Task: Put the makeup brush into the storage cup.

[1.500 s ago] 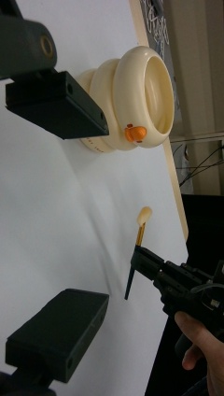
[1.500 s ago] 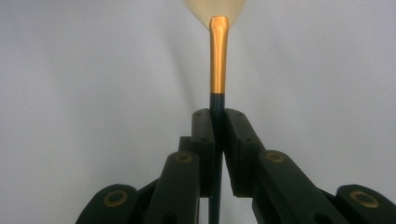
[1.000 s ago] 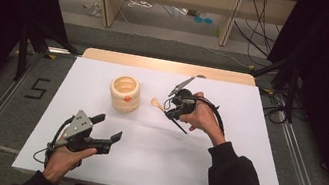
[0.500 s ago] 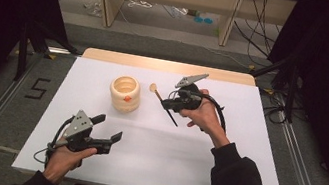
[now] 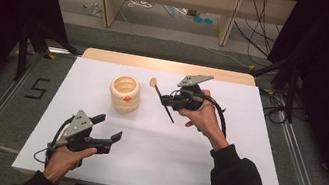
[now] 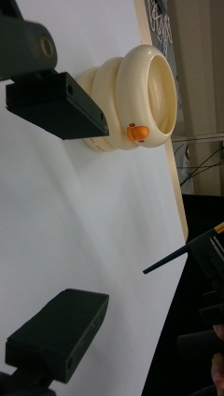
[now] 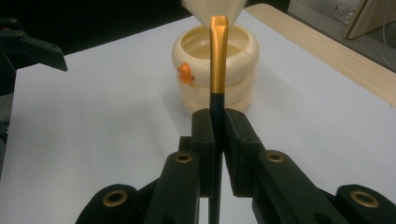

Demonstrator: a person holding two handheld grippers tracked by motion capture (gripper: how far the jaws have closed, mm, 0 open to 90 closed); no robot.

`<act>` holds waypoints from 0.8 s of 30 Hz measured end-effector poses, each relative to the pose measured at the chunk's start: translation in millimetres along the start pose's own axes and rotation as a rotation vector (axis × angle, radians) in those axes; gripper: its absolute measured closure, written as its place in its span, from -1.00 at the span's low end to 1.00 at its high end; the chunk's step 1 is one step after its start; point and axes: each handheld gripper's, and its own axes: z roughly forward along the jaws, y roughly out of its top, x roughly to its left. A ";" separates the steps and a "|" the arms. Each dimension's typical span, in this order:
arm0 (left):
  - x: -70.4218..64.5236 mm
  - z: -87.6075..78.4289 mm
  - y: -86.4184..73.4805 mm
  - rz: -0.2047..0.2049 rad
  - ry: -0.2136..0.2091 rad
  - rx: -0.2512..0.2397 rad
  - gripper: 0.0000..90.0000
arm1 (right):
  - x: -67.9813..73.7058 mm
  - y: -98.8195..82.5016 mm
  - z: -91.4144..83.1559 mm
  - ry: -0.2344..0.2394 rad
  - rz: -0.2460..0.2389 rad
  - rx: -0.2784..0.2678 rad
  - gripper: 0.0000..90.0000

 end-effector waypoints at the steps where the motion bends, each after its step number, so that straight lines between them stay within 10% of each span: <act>1: 0.3 -0.5 0.3 0.003 -0.001 0.006 -0.64 | 0.8 0.3 -0.3 0.013 -0.001 -0.006 0.84; 24: -5.5 7.9 3.6 -0.022 -0.035 -0.002 -0.63 | 18.4 -3.3 -11.7 0.034 -0.011 -0.125 0.84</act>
